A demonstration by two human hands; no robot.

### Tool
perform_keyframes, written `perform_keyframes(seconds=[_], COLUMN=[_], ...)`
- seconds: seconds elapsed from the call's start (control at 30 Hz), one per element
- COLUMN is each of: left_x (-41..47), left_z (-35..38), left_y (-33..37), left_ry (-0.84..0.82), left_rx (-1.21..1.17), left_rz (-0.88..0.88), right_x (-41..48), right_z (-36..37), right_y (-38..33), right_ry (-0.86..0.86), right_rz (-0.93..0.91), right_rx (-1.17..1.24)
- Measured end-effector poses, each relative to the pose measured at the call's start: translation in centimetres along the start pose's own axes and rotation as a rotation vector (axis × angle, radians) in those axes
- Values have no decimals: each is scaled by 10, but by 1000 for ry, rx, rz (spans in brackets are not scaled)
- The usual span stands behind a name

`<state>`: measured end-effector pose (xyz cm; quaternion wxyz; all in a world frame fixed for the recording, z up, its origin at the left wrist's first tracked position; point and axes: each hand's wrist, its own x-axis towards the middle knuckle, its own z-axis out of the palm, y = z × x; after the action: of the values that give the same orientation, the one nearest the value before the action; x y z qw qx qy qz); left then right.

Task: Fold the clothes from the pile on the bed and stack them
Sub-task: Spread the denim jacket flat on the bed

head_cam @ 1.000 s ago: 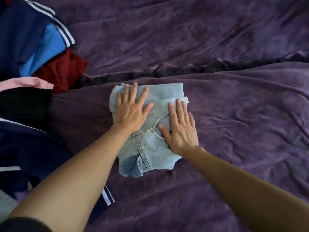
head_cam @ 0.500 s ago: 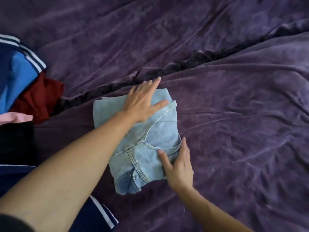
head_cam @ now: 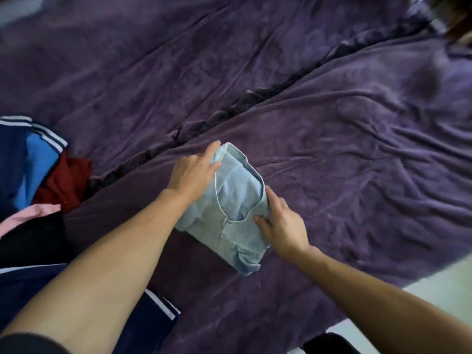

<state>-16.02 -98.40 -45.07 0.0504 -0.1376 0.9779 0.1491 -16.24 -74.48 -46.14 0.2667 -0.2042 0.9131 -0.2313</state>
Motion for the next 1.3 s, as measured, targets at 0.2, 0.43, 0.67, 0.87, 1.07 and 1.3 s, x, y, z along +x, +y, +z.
perform_keyframes(seconds=[0.2,0.43,0.67,0.87,1.07,1.3], left_x=[-10,46,125,207,286,326], left_z=[-27,-43,-15,29,71,114], left_y=[113,272,434,562,656,659], left_ry=[108,123,76,-6,-104,-153], left_rx=[-189,-265,-242,-203,-70,-164], left_rz=[15,179,343,367,316,71], right_x=[-25,-65,-70,-47,-7,39], right_z=[-122,-236,-315,-389,-449,-435], right_y=[56,153,289,408,495,535], right_ry=[89,245,397,429,396,338], right_rz=[-82,35,134,222,324,406], right_rx=[-216,-218,-121,-89,0,60])
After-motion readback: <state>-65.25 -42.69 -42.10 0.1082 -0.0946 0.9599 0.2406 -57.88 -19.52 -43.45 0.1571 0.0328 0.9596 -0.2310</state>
